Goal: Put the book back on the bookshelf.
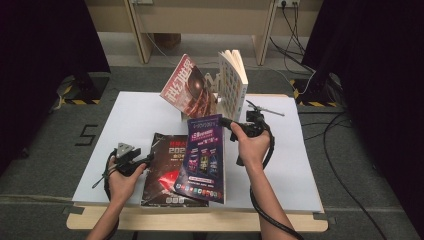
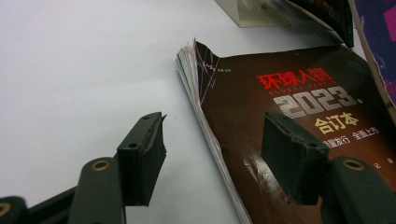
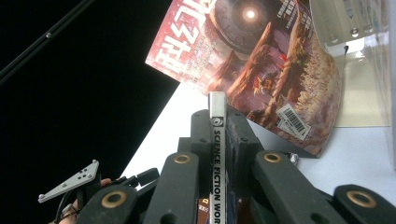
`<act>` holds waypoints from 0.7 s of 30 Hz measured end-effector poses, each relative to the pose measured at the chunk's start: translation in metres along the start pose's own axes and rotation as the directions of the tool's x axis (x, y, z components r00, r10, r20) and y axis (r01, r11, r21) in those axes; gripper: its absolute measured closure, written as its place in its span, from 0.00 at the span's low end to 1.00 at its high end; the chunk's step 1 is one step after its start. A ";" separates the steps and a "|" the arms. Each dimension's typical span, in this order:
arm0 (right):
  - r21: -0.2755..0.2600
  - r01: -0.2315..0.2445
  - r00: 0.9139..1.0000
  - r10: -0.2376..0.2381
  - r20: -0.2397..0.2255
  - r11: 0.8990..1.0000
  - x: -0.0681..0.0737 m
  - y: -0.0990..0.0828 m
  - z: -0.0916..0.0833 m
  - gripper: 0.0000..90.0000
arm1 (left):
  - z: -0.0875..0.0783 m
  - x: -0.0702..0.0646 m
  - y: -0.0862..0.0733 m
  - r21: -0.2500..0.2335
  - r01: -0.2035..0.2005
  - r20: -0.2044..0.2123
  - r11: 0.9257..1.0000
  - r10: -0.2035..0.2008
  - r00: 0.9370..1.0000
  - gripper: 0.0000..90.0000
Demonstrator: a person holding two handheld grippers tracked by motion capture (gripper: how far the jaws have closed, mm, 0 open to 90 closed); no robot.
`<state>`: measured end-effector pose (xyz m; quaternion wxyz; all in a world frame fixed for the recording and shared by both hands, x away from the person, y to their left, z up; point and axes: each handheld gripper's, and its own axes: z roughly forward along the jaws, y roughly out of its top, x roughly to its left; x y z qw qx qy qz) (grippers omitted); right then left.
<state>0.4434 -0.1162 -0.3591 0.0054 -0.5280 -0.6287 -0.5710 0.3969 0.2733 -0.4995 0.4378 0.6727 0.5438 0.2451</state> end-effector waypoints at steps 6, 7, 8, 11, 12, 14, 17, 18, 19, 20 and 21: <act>-0.012 0.007 1.000 -0.007 -0.011 1.000 0.003 0.001 -0.007 0.93 | 0.000 0.000 0.000 -0.001 -0.001 -0.001 1.000 0.001 1.000 0.43; -0.018 0.006 1.000 -0.006 -0.014 1.000 0.003 0.002 -0.009 0.93 | 0.000 0.000 0.000 -0.001 -0.001 -0.001 1.000 0.001 1.000 0.43; -0.023 0.006 1.000 -0.007 -0.015 1.000 0.004 0.002 -0.010 0.93 | 0.000 0.000 0.000 -0.001 -0.001 -0.001 1.000 0.001 1.000 0.43; -0.042 0.018 1.000 -0.019 -0.010 0.999 0.005 0.004 -0.016 0.93 | 0.000 0.000 0.000 0.001 -0.002 -0.001 1.000 0.002 1.000 0.43; -0.043 0.024 1.000 -0.025 -0.009 0.999 0.005 0.005 -0.017 0.93 | 0.000 0.000 0.000 0.001 -0.003 -0.002 1.000 0.003 1.000 0.43; -0.053 0.029 1.000 -0.029 -0.006 0.998 0.006 0.007 -0.019 0.93 | 0.000 0.000 0.000 0.002 -0.002 -0.002 1.000 0.002 1.000 0.43; -0.062 0.031 1.000 -0.031 -0.002 0.998 0.009 0.009 -0.021 0.93 | 0.000 0.000 0.000 0.000 -0.001 -0.002 1.000 0.001 1.000 0.43; -0.065 0.037 0.999 -0.037 -0.003 0.997 0.010 0.010 -0.022 0.93 | 0.000 0.000 0.000 0.000 -0.001 -0.002 1.000 0.001 1.000 0.43; -0.074 0.039 0.999 -0.040 -0.003 0.997 0.010 0.011 -0.022 0.93 | 0.000 0.000 0.000 0.000 -0.001 -0.002 1.000 0.001 1.000 0.43; -0.077 0.039 0.999 -0.040 -0.002 0.996 0.012 0.012 -0.023 0.93 | 0.000 0.000 0.000 0.000 -0.001 -0.002 1.000 0.001 1.000 0.43; -0.082 0.045 0.999 -0.045 0.000 0.996 0.012 0.012 -0.024 0.93 | 0.000 0.000 0.000 -0.001 -0.001 -0.002 1.000 0.001 1.000 0.43</act>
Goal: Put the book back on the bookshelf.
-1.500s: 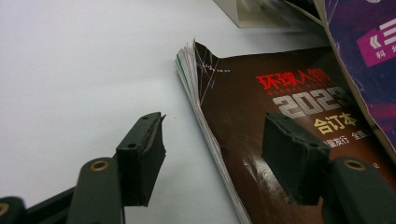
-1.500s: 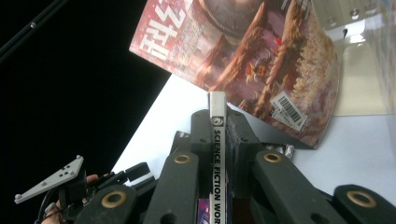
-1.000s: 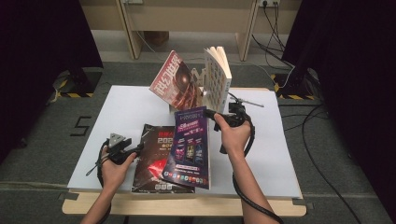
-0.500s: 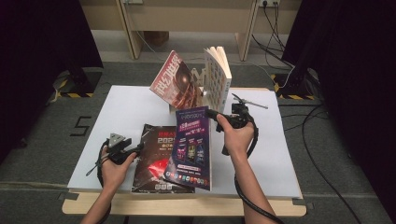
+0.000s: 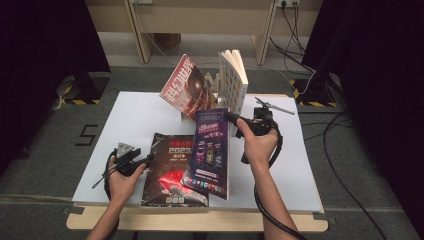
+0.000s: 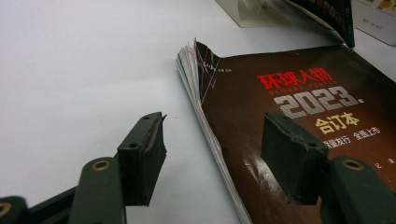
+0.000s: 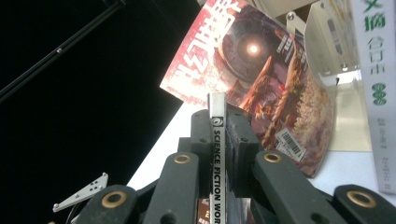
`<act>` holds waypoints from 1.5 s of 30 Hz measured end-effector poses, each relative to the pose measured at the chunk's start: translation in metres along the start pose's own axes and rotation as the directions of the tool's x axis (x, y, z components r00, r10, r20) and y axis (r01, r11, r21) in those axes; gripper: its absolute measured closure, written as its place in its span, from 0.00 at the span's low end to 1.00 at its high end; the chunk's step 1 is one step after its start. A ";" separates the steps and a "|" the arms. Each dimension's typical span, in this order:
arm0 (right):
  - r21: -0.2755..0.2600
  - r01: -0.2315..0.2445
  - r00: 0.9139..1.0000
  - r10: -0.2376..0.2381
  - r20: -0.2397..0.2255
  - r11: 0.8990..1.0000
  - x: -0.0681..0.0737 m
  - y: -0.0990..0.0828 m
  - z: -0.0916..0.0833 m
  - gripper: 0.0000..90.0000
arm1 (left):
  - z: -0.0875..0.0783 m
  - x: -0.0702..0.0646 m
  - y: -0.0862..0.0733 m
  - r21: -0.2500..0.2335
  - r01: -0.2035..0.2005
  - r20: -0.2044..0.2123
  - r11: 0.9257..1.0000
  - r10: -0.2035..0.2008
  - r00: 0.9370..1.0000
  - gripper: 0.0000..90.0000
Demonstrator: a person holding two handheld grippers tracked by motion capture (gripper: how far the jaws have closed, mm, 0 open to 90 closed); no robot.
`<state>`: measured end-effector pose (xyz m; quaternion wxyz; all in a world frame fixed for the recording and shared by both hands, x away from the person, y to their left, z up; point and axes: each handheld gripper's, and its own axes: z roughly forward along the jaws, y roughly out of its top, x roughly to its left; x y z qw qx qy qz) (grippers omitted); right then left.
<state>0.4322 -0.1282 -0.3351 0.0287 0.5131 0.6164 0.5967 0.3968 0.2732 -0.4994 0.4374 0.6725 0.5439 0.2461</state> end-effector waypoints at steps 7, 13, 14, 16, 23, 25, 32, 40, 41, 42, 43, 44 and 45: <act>-0.024 0.007 1.000 -0.007 0.005 1.000 0.001 0.004 -0.004 0.93 | 0.000 0.000 0.000 -0.001 0.000 0.000 1.000 0.000 1.000 0.43; -0.038 0.013 1.000 -0.013 0.003 0.999 0.002 0.005 -0.005 0.93 | 0.000 0.000 0.000 0.000 -0.001 -0.001 1.000 0.001 1.000 0.43; -0.042 0.021 1.000 -0.020 0.004 0.999 0.002 0.005 -0.006 0.93 | 0.000 0.000 0.000 -0.001 -0.001 -0.001 1.000 0.001 1.000 0.43; -0.050 0.019 1.000 -0.019 0.005 0.999 0.003 0.006 -0.006 0.93 | 0.000 0.000 0.000 -0.001 -0.001 -0.001 1.000 0.001 1.000 0.43; -0.066 0.018 1.000 -0.018 -0.005 0.998 0.007 0.009 -0.012 0.93 | 0.000 0.000 0.000 -0.001 -0.002 -0.001 1.000 0.002 1.000 0.43; -0.069 0.016 1.000 -0.016 -0.006 0.997 0.007 0.010 -0.014 0.93 | 0.000 0.000 0.000 -0.002 -0.002 -0.001 1.000 0.002 1.000 0.43; -0.096 0.027 1.000 -0.027 0.005 0.995 0.008 0.013 -0.016 0.93 | 0.000 0.000 0.000 -0.002 -0.001 -0.002 1.000 0.001 1.000 0.43; -0.126 0.054 0.998 -0.051 0.028 0.991 0.009 0.014 -0.016 0.93 | 0.000 0.000 0.000 -0.001 -0.001 -0.001 1.000 0.001 1.000 0.43; -0.130 0.057 0.998 -0.053 0.029 0.990 0.010 0.015 -0.016 0.93 | 0.000 0.000 0.000 -0.001 0.000 -0.001 1.000 0.000 1.000 0.43; -0.134 0.067 0.997 -0.063 0.033 0.989 0.010 0.015 -0.016 0.93 | 0.000 0.000 0.000 0.000 0.000 0.000 1.000 0.000 1.000 0.43; -0.136 0.063 0.998 -0.059 0.032 0.989 0.010 0.015 -0.016 0.93 | 0.000 0.000 0.000 -0.001 0.000 -0.001 1.000 0.000 1.000 0.43; -0.140 0.066 0.998 -0.062 0.033 0.988 0.010 0.016 -0.016 0.93 | 0.000 0.000 0.000 -0.001 0.000 -0.001 1.000 0.000 1.000 0.43; -0.144 0.068 0.997 -0.064 0.035 0.987 0.011 0.016 -0.017 0.93 | 0.000 0.000 0.000 0.000 0.000 -0.001 1.000 0.000 1.000 0.43</act>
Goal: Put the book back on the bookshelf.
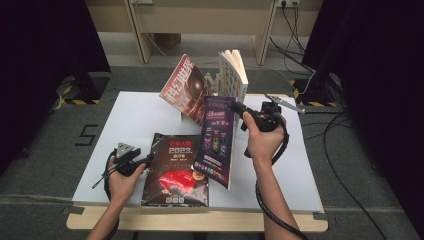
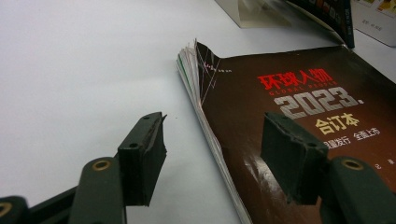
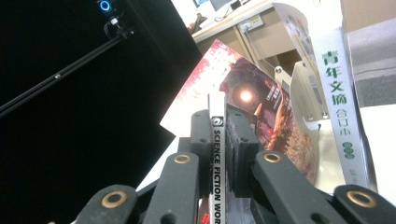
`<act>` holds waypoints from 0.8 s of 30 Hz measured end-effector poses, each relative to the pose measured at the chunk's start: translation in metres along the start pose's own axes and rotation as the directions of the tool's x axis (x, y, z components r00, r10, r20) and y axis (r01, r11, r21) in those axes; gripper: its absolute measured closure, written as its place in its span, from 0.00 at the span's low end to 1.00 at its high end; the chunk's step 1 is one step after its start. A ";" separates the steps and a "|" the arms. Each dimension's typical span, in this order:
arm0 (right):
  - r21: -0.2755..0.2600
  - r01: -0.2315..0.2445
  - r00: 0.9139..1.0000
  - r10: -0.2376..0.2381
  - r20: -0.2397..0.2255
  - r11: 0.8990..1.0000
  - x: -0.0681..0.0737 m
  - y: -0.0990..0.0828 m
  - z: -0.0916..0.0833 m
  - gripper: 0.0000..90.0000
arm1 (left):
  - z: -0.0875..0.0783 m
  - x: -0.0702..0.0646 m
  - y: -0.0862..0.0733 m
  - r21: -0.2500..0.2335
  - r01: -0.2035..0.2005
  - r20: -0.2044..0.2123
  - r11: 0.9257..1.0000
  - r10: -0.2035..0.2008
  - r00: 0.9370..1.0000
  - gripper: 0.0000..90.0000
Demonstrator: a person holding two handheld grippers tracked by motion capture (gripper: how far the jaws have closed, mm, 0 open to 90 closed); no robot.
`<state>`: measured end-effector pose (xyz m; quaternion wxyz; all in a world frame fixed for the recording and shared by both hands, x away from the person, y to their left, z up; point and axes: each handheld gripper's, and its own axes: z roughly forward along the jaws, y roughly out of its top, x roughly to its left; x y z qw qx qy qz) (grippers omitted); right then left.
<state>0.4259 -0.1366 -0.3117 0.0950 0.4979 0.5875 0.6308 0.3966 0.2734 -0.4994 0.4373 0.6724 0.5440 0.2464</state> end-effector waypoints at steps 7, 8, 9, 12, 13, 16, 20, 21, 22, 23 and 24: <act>-0.031 0.013 1.000 -0.013 0.005 0.999 0.003 0.006 -0.002 0.93 | 0.000 0.000 0.000 0.000 0.000 -0.001 1.000 0.000 1.000 0.43; -0.040 0.021 1.000 -0.021 0.005 0.999 0.003 0.006 -0.002 0.93 | 0.000 0.000 0.000 0.000 0.000 0.000 1.000 0.000 1.000 0.43; -0.044 0.023 1.000 -0.023 0.008 0.999 0.004 0.007 -0.002 0.93 | 0.000 0.000 0.000 0.000 0.001 0.000 1.000 -0.001 1.000 0.43; -0.053 0.036 0.999 -0.035 0.015 0.998 0.004 0.008 -0.002 0.93 | 0.000 0.000 0.000 -0.001 0.001 -0.001 1.000 -0.001 1.000 0.43; -0.054 0.034 0.999 -0.033 0.014 0.998 0.004 0.008 -0.001 0.93 | 0.000 0.000 0.000 0.000 0.000 0.000 1.000 0.000 1.000 0.43; -0.056 0.038 0.999 -0.037 0.017 0.998 0.005 0.009 -0.001 0.93 | 0.000 0.000 0.000 -0.001 0.001 0.000 1.000 -0.001 1.000 0.43; -0.064 0.045 0.999 -0.044 0.018 0.997 0.006 0.012 0.000 0.93 | 0.000 0.000 0.000 -0.001 0.000 0.000 1.000 0.000 1.000 0.43; -0.064 0.046 0.999 -0.045 0.017 0.997 0.006 0.013 0.000 0.93 | 0.000 0.000 0.000 -0.001 0.000 0.000 1.000 0.000 1.000 0.43; -0.068 0.046 0.999 -0.045 0.018 0.997 0.007 0.014 0.000 0.93 | 0.000 0.000 0.000 -0.002 0.001 0.001 1.000 -0.001 1.000 0.43; -0.071 0.047 0.999 -0.046 0.017 0.996 0.007 0.015 0.000 0.93 | 0.000 0.000 0.000 -0.002 0.002 0.000 1.000 -0.002 1.000 0.43; -0.072 0.050 0.999 -0.049 0.018 0.996 0.007 0.016 0.000 0.93 | 0.000 0.000 0.000 -0.003 0.004 0.001 1.000 -0.004 1.000 0.43</act>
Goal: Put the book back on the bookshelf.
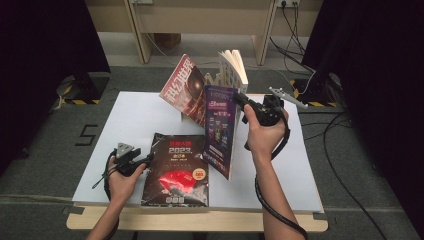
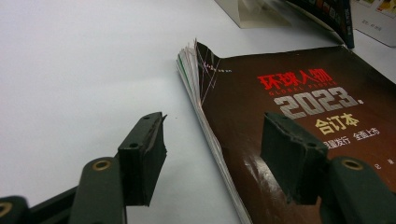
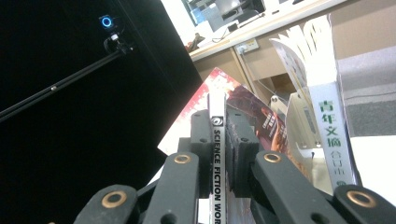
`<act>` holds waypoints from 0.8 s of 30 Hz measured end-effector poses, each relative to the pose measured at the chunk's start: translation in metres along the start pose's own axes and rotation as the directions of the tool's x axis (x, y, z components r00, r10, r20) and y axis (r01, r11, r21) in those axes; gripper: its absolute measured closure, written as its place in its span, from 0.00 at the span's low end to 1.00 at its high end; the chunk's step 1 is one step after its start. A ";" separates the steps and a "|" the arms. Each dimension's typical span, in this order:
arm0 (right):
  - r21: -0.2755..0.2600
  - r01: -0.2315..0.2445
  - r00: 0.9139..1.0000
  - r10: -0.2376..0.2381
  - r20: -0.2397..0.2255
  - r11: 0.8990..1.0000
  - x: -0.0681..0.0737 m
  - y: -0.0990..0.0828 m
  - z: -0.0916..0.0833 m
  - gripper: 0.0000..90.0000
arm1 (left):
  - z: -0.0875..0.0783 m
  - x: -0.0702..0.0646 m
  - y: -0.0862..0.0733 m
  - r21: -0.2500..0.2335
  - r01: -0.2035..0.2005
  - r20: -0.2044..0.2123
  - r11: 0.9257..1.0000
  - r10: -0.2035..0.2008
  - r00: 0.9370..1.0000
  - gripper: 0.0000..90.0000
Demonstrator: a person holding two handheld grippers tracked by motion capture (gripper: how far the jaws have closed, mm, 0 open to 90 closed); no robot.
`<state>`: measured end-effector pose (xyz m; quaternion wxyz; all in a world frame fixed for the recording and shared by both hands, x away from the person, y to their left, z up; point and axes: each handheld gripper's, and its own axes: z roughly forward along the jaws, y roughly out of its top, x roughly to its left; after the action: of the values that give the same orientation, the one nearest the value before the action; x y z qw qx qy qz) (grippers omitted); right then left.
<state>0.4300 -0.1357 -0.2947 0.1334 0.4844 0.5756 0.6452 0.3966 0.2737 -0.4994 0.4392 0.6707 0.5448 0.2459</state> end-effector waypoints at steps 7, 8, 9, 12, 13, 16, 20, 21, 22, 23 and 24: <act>-0.006 0.009 1.000 -0.009 0.004 1.000 -0.001 0.005 0.004 0.93 | 0.000 0.001 0.000 0.001 0.008 0.004 1.000 -0.008 1.000 0.43; -0.007 0.008 1.000 -0.007 0.006 1.000 -0.001 0.005 0.004 0.93 | 0.000 0.001 0.000 0.001 0.008 0.004 1.000 -0.008 1.000 0.43; -0.008 0.006 1.000 -0.006 0.007 1.000 -0.001 0.006 0.005 0.93 | 0.000 0.001 0.000 0.001 0.007 0.004 1.000 -0.007 1.000 0.43; -0.014 0.014 1.000 -0.014 0.013 1.000 -0.001 0.007 0.006 0.93 | 0.000 0.001 0.000 0.001 0.006 0.004 1.000 -0.006 1.000 0.43; -0.016 0.013 1.000 -0.013 0.013 1.000 -0.001 0.008 0.007 0.93 | 0.000 0.001 0.000 0.001 0.007 0.005 1.000 -0.007 1.000 0.43; -0.022 0.023 1.000 -0.022 0.019 1.000 0.000 0.009 0.008 0.93 | 0.000 0.001 0.000 0.002 0.008 0.005 1.000 -0.008 1.000 0.43; -0.032 0.035 0.999 -0.034 0.029 0.999 0.001 0.012 0.011 0.93 | 0.000 0.001 0.000 0.001 0.009 0.005 1.000 -0.009 1.000 0.44; -0.033 0.035 0.999 -0.034 0.032 0.999 0.001 0.012 0.011 0.93 | 0.000 0.001 0.000 0.001 0.009 0.005 1.000 -0.009 1.000 0.44; -0.035 0.035 0.999 -0.034 0.032 0.999 0.001 0.013 0.012 0.93 | 0.000 0.001 0.000 0.002 0.009 0.005 1.000 -0.009 1.000 0.44; -0.036 0.030 0.999 -0.029 0.030 0.999 0.000 0.014 0.012 0.93 | 0.000 0.001 0.000 0.002 0.008 0.005 1.000 -0.008 1.000 0.44; -0.038 0.027 0.999 -0.026 0.029 0.999 0.000 0.014 0.013 0.93 | 0.000 0.001 0.000 0.002 0.008 0.005 1.000 -0.008 1.000 0.44</act>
<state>0.4458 -0.1324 -0.2840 0.1594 0.4832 0.5677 0.6472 0.3971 0.2746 -0.4997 0.4408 0.6696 0.5465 0.2422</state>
